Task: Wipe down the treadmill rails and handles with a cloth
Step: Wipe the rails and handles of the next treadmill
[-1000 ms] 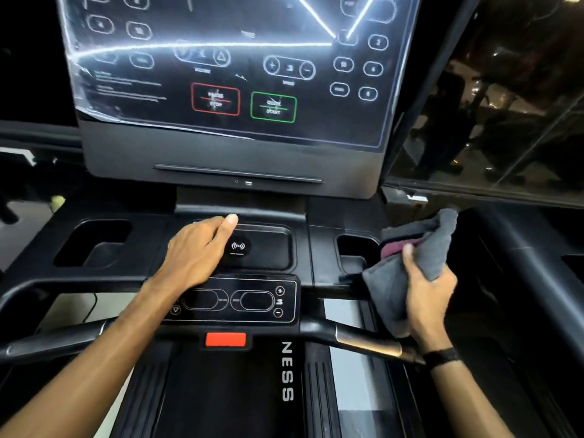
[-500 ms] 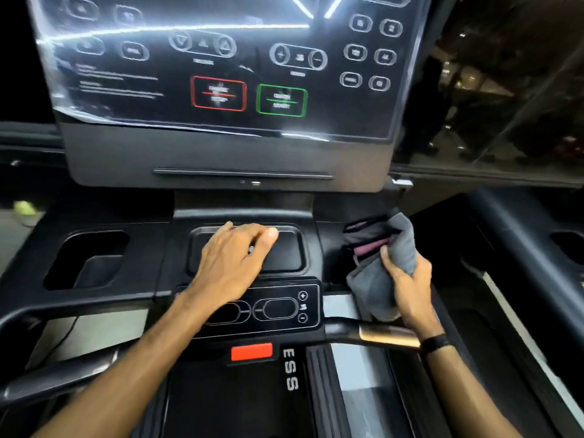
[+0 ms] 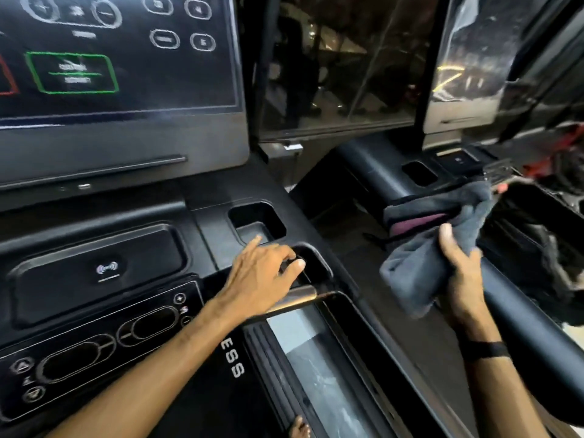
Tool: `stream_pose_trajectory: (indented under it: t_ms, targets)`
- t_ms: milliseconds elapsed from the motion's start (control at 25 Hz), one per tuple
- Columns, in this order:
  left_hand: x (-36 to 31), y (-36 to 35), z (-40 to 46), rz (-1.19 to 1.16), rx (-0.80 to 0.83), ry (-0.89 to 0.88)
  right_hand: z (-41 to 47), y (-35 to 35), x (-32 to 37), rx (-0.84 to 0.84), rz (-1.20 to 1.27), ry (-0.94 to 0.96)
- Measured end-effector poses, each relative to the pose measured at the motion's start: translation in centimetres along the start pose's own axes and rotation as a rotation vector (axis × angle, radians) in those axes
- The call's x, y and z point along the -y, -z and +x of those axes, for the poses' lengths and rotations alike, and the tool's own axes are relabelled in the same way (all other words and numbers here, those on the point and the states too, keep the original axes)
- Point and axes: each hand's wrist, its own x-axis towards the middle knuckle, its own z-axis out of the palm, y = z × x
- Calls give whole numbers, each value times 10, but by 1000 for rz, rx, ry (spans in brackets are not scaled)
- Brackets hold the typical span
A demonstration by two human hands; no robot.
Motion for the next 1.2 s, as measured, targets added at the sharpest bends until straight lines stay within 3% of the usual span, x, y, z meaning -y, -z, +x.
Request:
stream_pose_trajectory:
  t_ms: [80,160,200,240,400,560,640,840,1000,1200]
  targets:
    - [-6,-16,5,0,11,-6,-15,-3,-24,223,-248,-236]
    - [-14,-28,9,13,17,8,-37,6,-72,561,-966,-413]
    - [-17,-33,11,27,18,14,-44,14,-100,632,-1252,-421]
    - [-21,-39,13,41,13,21,-47,21,-121,615,-1380,-360]
    - [-34,-62,24,58,32,55,-24,31,-148,565,-1189,-355]
    - [-63,-92,43,66,36,-1,2,59,-156,538,-786,-624]
    - [-68,-102,50,80,50,-31,0,71,-165,539,-799,-626]
    - [-65,-118,52,86,-15,8,-21,61,-159,617,-1050,-277]
    - [-64,-125,57,82,-86,46,1,35,-158,564,-1077,-252]
    - [-70,-135,69,30,-70,-3,40,63,-204,446,-717,-589]
